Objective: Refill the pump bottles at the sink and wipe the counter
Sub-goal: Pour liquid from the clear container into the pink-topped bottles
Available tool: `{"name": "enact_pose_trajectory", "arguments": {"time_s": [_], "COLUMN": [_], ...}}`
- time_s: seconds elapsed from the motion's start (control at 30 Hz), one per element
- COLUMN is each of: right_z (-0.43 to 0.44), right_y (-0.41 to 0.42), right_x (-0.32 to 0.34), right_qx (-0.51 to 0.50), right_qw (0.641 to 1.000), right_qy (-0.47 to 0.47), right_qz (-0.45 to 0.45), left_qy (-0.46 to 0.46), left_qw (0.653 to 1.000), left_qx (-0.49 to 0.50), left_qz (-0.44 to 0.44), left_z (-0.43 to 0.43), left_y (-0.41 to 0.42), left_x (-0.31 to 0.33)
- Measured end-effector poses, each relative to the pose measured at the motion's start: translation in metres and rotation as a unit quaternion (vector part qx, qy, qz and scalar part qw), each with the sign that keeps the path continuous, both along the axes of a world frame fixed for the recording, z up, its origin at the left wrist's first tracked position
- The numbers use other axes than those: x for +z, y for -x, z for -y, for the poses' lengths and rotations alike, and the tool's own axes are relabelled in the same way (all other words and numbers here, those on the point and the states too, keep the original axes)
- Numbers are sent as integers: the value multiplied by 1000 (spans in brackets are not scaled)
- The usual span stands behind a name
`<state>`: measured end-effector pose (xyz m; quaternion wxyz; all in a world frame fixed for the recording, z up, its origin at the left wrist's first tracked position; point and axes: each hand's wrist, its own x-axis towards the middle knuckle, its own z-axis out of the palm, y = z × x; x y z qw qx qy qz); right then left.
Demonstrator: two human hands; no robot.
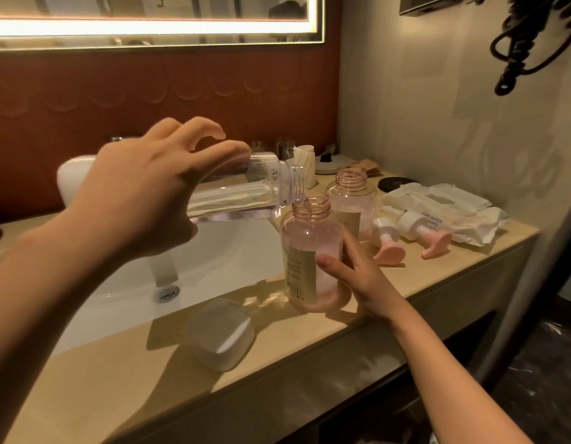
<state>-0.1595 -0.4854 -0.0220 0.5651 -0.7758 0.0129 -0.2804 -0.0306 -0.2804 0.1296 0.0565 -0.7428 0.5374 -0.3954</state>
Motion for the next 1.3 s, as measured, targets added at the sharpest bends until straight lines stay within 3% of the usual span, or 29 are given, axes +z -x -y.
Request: {"name": "enact_pose_trajectory", "arguments": {"time_s": [1.3], "right_z": [-2], "right_y": [2], "right_x": [2], "right_qx": [-3], "right_qw": [1000], "right_qy": [7], "right_qz": [1], "left_qy": [-26], "left_qw": [999], "left_qx": [23], "left_qz": [6], "left_z": [0], "left_y": [6], "left_x": [2]}}
